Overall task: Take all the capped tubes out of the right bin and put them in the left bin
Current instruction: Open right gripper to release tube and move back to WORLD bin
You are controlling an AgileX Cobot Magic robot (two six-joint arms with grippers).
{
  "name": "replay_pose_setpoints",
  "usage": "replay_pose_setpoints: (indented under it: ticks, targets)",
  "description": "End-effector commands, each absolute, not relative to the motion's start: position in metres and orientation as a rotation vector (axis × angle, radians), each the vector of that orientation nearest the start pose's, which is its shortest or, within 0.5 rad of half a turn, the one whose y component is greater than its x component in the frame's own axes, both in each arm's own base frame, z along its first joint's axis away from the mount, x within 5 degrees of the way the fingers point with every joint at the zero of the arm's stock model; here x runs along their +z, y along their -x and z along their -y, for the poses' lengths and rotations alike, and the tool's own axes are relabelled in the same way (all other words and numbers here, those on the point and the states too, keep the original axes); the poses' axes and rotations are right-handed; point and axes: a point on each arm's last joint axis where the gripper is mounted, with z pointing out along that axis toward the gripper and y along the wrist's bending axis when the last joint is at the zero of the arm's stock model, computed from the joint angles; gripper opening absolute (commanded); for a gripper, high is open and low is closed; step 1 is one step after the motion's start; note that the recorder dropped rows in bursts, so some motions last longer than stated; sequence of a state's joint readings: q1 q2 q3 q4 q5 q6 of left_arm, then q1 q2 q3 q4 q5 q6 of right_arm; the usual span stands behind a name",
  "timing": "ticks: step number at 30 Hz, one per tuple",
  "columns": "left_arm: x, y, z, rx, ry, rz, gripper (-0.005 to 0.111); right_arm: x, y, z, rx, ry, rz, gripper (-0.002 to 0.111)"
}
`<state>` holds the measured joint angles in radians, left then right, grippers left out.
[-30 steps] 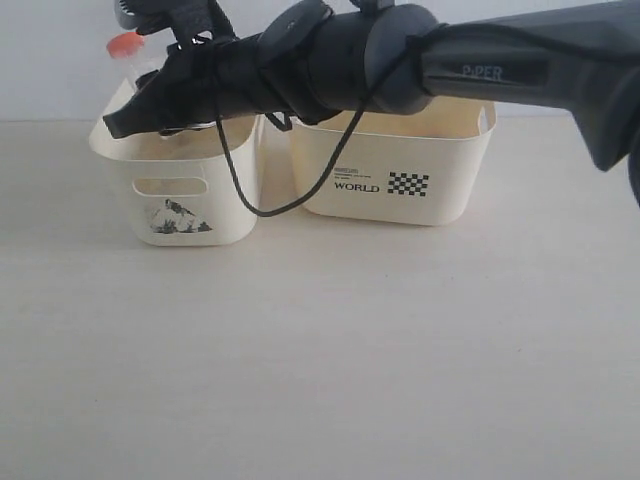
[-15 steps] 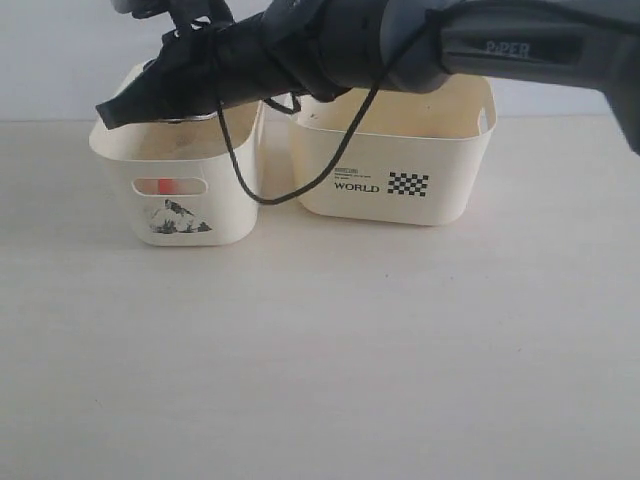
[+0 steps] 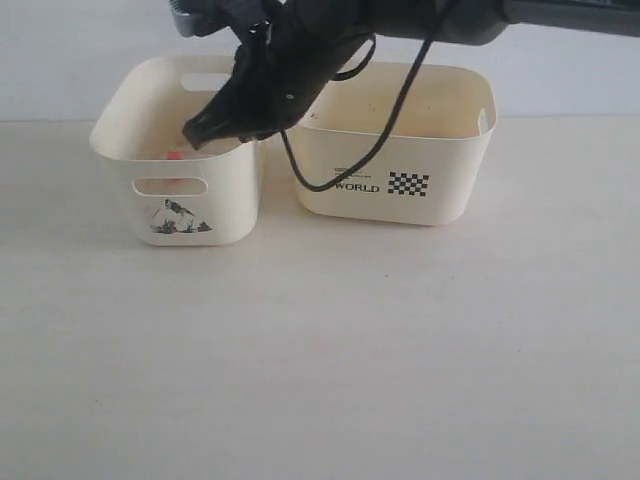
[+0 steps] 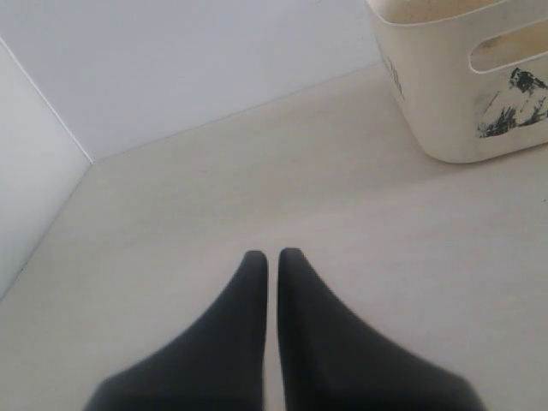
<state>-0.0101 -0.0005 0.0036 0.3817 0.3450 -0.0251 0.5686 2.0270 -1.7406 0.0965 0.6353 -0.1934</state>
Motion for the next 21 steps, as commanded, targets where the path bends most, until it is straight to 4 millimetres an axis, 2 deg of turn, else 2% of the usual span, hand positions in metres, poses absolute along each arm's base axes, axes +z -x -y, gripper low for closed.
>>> replay_pose_setpoints:
  ticks: [1, 4, 6, 9, 11, 13, 15, 18, 21]
  targets:
    - [0.185, -0.053, -0.011, 0.339, -0.216, -1.8, 0.004, 0.286, -0.39, -0.195, 0.171, 0.682, -2.34, 0.0]
    - [0.185, -0.053, -0.011, 0.339, -0.216, -1.8, 0.004, 0.287, -0.403, -0.137, 0.124, 0.506, -2.39, 0.0]
    - [0.185, -0.053, -0.011, 0.339, -0.216, -1.8, 0.004, 0.288, -0.417, -0.108, 0.156, 0.368, -2.395, 0.0]
    - [0.185, -0.053, -0.011, 0.339, -0.216, -1.8, 0.004, 0.292, -0.44, -0.08, 0.206, 0.242, -2.382, 0.0]
    - [0.185, -0.053, -0.011, 0.339, -0.216, -1.8, 0.004, 0.294, -0.455, -0.073, 0.195, 0.222, -2.372, 0.0]
    - [0.185, -0.053, -0.011, 0.339, -0.216, -1.8, 0.004, 0.296, -0.472, -0.075, 0.192, 0.235, -2.373, 0.0]
    - [0.185, -0.053, -0.011, 0.339, -0.216, -1.8, 0.004, 0.287, -0.487, -0.08, 0.222, 0.215, -2.429, 0.0]
    - [0.185, -0.053, -0.011, 0.339, -0.216, -1.8, 0.004, 0.275, -0.505, -0.084, 0.287, 0.084, -2.553, 0.0]
    - [0.185, -0.053, -0.011, 0.339, -0.216, -1.8, 0.004, 0.263, -0.514, -0.093, 0.296, 0.116, -2.644, 0.0]
